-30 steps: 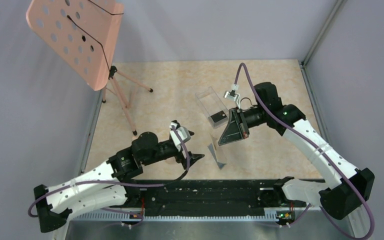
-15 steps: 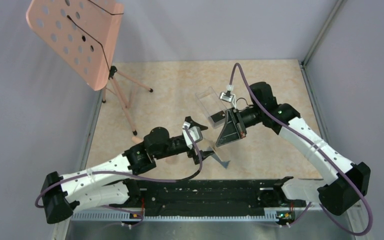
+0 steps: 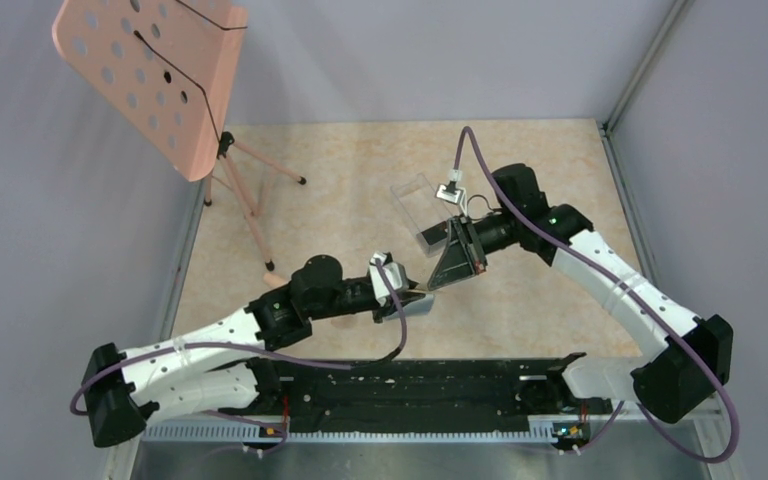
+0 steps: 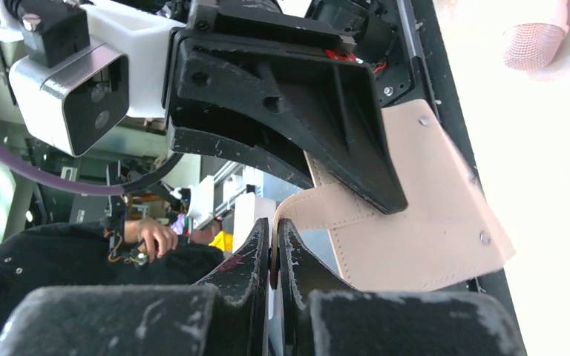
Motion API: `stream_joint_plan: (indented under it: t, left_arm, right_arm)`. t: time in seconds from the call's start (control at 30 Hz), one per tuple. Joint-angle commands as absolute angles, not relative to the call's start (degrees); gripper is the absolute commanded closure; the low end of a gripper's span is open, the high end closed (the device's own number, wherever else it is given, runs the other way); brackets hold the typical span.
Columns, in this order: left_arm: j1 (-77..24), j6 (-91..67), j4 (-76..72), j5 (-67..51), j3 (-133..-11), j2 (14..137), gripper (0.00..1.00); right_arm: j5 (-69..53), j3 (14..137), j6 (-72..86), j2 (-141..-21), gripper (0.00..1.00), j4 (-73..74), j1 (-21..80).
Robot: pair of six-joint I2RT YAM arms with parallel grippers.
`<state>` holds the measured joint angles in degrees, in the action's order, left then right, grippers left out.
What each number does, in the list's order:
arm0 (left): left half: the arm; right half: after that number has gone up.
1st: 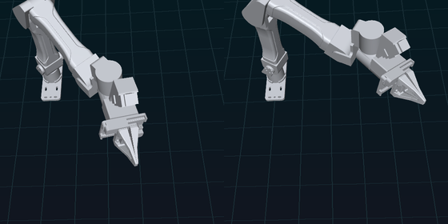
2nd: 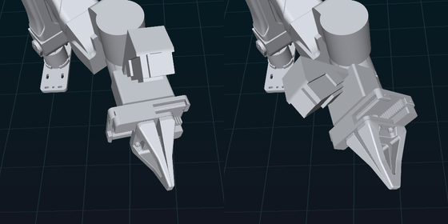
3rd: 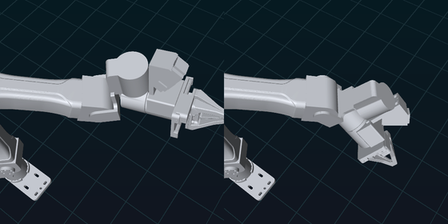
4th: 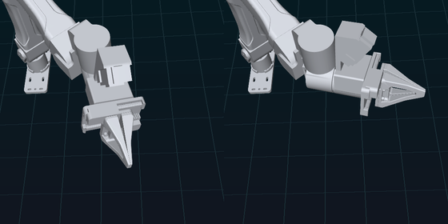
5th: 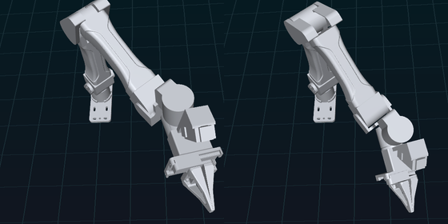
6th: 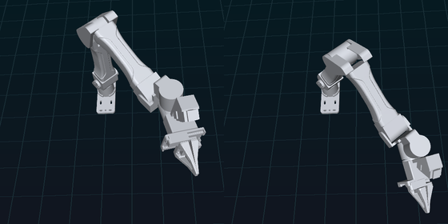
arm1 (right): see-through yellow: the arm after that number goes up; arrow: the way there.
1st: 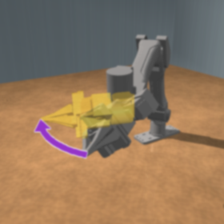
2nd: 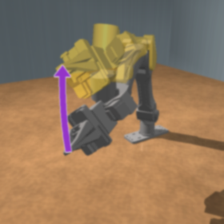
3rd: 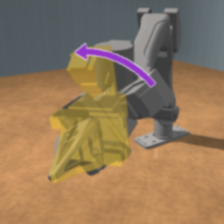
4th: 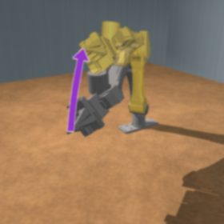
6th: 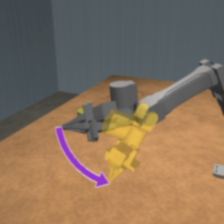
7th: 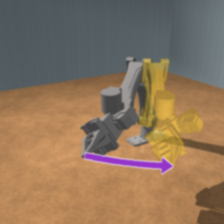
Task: Put the credit cards into the card holder
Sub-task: Open the card holder at the center of the board.
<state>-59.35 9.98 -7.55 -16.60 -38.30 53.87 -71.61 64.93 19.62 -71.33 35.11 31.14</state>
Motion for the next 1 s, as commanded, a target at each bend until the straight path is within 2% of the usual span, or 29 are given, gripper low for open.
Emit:
stream_joint_plan:
  t: [0.0,0.1,0.13,0.33,0.43,0.5,0.8,0.9,0.97]
  left_arm:
    - [-59.4,10.5,-5.3,-15.6,-39.1,50.4,0.80]
    - [-59.4,10.0,-4.5,-15.0,-39.0,48.8,0.95]
    - [-59.4,9.4,-4.3,-14.5,-39.1,48.2,1.00]
    - [-59.4,0.7,-3.2,-11.2,-40.6,46.8,1.00]
    - [-59.3,-4.7,-2.9,-11.3,-41.6,46.9,1.00]
    - [-59.4,-7.4,-3.6,-12.4,-41.7,47.1,1.00]
    - [-58.8,-18.8,-12.6,-10.8,-39.4,44.6,1.00]
    - [-58.7,-19.9,-12.8,-11.6,-39.9,44.7,1.00]
    - [-58.7,-20.8,-12.6,-12.0,-40.1,45.1,1.00]
  right_arm:
    - [-69.6,67.7,18.8,-71.5,1.00,33.1,32.0]
    - [-66.3,68.4,17.2,-71.4,0.99,34.9,31.8]
    - [-64.9,68.9,16.5,-71.3,0.95,35.6,31.6]
    - [-57.8,69.3,12.9,-67.2,0.40,37.5,29.4]
    - [-57.6,68.1,11.3,-65.4,0.22,38.1,29.4]
    - [-58.7,67.1,10.9,-64.9,0.19,38.2,29.4]
    - [-64.0,62.9,10.5,-64.9,0.19,36.4,30.2]
    - [-64.1,61.4,12.6,-64.7,0.23,33.8,31.4]
    - [-64.2,60.5,15.0,-64.4,0.30,30.9,31.6]
